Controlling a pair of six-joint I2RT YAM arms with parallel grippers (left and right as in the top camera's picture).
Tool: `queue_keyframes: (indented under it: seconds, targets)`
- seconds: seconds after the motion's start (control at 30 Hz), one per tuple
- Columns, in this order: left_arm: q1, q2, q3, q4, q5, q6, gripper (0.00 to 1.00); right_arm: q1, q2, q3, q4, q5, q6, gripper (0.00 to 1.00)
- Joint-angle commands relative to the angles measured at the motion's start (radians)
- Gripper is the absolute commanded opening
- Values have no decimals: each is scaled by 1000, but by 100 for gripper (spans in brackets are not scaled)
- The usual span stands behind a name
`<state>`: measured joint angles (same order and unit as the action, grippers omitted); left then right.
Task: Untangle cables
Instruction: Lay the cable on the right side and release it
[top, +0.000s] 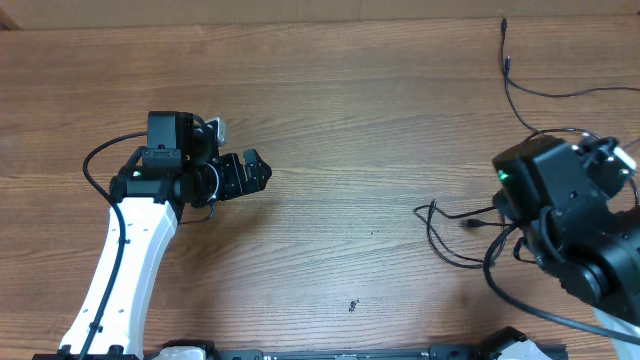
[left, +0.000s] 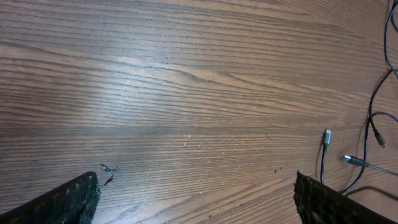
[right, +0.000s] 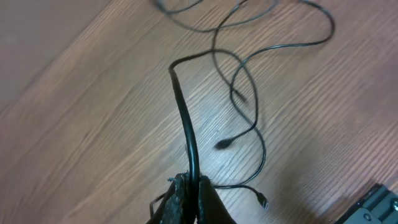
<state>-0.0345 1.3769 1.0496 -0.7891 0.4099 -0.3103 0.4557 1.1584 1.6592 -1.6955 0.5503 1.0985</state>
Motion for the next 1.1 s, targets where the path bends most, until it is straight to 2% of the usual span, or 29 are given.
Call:
queue_keyframes:
  seconds: [0.0,0.4,0.9,1.07]
  targets:
    - [2,3,6,1,-2,19,100,-66,-9,11,2,32,21,4]
    - [2,3,6,2,-2,19,99,-292,0,-19,11,32,19,4]
    - [2,3,6,1,-2,19,100,-344,56,-22,47,2,-36,4]
    - [2,3,6,1,-2,19,99,-443,56,-22,59,0,-130,4]
